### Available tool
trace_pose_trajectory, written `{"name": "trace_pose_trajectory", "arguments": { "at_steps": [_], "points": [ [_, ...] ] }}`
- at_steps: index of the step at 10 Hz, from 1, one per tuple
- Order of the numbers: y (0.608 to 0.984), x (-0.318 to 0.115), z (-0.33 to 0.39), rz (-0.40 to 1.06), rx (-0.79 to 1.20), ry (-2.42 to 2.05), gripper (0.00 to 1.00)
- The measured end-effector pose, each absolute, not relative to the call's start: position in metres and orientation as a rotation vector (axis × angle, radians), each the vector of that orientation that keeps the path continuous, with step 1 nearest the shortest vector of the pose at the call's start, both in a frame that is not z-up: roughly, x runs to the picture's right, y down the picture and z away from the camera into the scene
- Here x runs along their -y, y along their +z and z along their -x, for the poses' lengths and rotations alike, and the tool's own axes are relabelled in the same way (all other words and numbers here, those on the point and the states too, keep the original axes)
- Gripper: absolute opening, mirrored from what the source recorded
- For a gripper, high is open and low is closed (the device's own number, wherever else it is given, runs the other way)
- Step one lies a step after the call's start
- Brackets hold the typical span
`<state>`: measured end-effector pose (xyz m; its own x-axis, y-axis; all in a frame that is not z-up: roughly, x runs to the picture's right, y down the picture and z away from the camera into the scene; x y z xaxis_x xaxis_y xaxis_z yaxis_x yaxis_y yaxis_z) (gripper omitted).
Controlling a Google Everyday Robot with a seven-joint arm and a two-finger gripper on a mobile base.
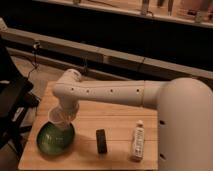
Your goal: Place the ceramic cup in the ceramic bowl
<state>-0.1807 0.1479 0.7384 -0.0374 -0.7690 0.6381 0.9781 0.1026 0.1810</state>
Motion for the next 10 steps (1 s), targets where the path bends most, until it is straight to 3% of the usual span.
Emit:
{"name": "trace_pose_trajectory", "arguments": {
  "at_steps": [7,9,10],
  "points": [
    [0.7363,-0.1483,0.1816,0.357,0.705,-1.483,0.78],
    [0.7360,-0.1479,0.1825,0.356,0.709,-1.484,0.76],
    [0.7364,-0.1482,0.1825,0.356,0.710,-1.486,0.64]
  ]
}}
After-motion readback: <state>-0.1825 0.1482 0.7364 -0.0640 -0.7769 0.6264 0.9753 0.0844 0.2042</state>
